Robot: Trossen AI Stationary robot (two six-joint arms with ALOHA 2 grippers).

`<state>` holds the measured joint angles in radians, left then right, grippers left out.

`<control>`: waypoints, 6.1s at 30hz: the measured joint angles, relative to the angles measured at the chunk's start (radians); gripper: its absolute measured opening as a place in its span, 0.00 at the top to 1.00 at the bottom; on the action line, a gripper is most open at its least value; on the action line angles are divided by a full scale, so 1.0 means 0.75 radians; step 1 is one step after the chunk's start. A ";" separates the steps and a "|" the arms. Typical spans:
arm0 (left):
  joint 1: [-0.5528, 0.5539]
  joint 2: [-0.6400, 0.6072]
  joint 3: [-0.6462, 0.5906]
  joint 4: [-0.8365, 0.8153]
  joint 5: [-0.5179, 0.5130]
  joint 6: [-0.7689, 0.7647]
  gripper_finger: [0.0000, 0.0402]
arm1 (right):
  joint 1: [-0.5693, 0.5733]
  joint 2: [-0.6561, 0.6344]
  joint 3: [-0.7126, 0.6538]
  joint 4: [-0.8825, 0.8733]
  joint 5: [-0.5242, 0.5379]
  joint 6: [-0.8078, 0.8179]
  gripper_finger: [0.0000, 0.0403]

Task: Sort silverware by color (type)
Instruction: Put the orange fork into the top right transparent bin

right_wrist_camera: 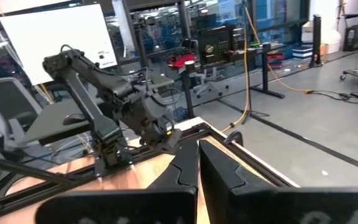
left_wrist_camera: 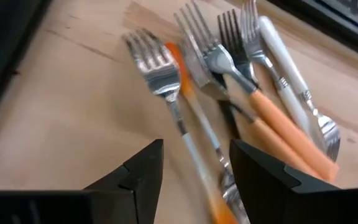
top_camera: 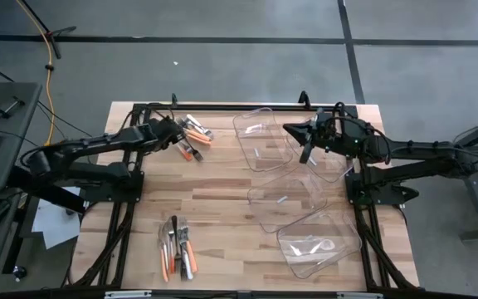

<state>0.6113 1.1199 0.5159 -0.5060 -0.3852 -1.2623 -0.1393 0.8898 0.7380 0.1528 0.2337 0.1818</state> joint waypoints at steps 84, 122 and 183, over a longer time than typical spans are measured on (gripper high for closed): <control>-0.280 -0.433 0.001 1.306 0.657 0.918 1.00 | -0.024 0.002 0.000 0.081 -0.137 -0.009 1.00; -0.575 0.581 0.715 1.372 0.788 1.205 1.00 | -0.024 0.468 0.001 0.675 -0.398 0.270 0.48; -0.368 -0.359 0.376 0.727 0.552 1.462 0.71 | -0.294 -0.203 0.321 -1.083 -0.182 -0.012 0.99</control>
<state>0.3354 0.8504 0.7978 0.0392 0.0291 -0.1657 -0.3600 0.7377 0.9784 -0.6592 0.0975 0.1726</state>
